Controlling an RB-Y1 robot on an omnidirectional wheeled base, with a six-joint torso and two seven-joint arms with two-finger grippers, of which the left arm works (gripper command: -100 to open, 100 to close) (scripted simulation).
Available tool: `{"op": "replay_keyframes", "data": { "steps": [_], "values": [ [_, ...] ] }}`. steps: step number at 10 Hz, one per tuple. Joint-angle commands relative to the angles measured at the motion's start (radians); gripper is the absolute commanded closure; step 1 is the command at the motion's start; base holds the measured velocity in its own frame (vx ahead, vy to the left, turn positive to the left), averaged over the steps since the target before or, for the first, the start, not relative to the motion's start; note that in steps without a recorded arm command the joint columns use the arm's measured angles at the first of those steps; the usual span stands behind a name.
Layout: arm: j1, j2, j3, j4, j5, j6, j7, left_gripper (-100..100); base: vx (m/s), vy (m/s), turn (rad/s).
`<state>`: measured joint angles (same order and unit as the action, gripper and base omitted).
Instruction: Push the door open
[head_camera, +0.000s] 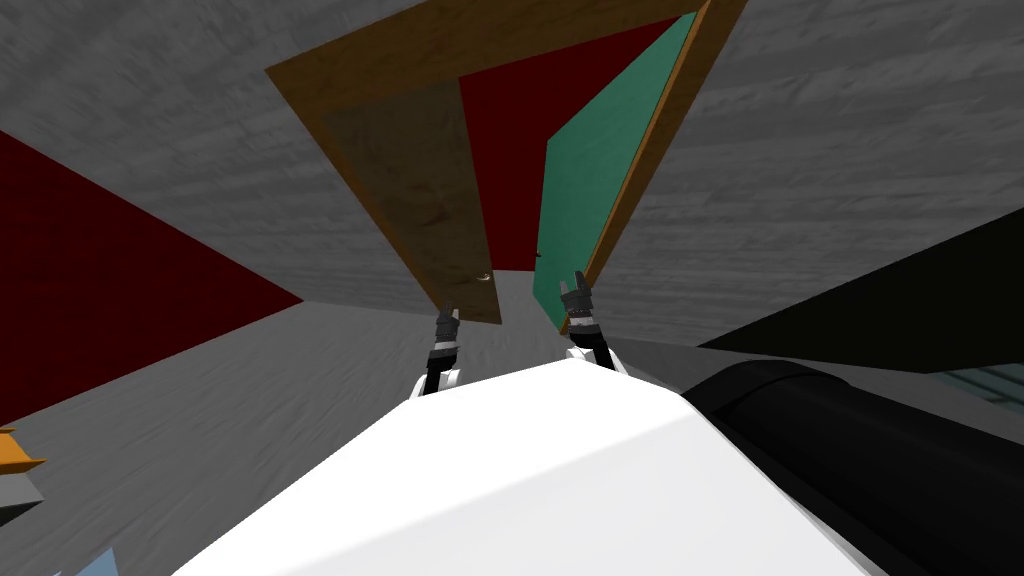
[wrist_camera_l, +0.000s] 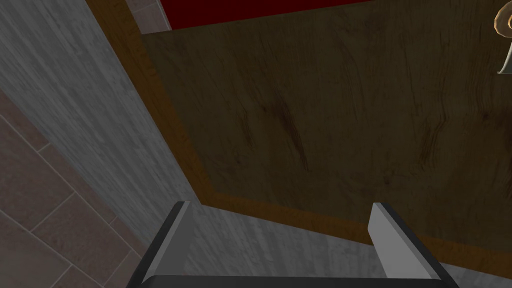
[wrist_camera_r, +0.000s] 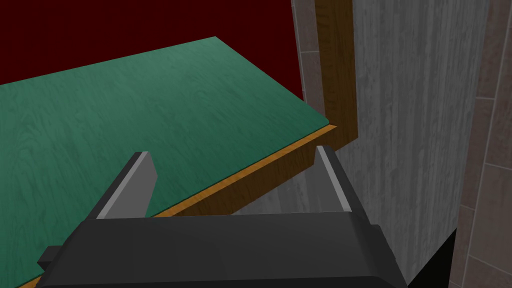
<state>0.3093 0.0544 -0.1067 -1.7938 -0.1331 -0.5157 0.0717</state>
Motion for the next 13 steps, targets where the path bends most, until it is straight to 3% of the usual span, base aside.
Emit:
{"op": "replay_keyframes", "data": {
  "steps": [1,13],
  "values": [
    [-0.021,0.007,-0.002,0.045,0.0,-0.009,0.006,-100,0.101,0.017,0.002],
    [-0.156,0.025,-0.035,0.391,-0.007,-0.094,0.035,-100,0.099,0.025,0.002]
  ]
}}
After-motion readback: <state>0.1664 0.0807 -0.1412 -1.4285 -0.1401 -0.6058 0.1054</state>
